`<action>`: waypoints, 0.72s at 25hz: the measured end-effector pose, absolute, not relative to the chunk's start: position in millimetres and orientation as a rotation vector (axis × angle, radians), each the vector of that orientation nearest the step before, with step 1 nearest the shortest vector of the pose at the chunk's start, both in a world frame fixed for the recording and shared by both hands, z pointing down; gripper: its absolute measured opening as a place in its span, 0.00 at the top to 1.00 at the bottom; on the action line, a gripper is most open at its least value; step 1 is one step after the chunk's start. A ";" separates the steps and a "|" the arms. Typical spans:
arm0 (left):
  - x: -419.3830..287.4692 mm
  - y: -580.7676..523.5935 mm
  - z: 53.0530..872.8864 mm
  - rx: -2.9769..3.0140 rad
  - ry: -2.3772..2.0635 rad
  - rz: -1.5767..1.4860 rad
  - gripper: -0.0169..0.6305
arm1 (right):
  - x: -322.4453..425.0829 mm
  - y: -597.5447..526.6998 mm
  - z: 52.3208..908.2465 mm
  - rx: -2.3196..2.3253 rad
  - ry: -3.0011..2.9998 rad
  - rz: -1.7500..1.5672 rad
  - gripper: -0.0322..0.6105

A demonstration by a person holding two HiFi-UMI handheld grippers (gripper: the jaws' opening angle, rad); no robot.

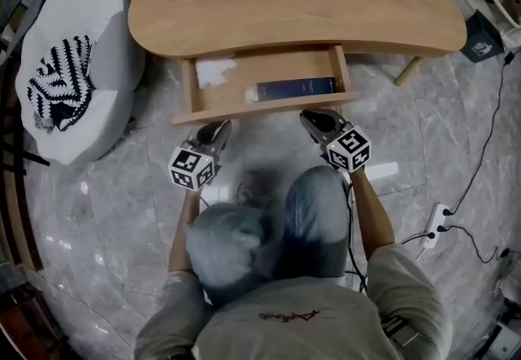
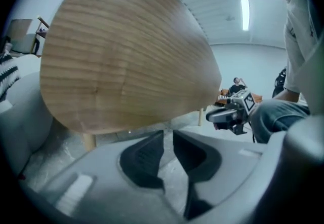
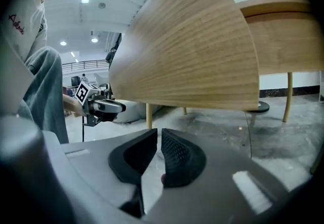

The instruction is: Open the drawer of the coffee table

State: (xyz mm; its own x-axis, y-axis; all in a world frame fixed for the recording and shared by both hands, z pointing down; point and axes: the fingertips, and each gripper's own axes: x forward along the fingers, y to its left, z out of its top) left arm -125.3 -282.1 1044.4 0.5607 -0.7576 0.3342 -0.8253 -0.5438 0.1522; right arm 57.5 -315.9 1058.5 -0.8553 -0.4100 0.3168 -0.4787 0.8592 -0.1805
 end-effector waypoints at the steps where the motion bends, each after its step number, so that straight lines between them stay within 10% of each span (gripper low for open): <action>1: -125.4 -283.5 1047.3 2.509 -1.308 0.339 0.89 | 57.0 -318.4 1061.1 0.692 -2.763 0.366 0.92; 18: -138.9 -254.4 1013.3 2.226 -1.218 0.483 0.97 | 59.4 -308.6 1022.6 0.840 -2.477 0.599 0.94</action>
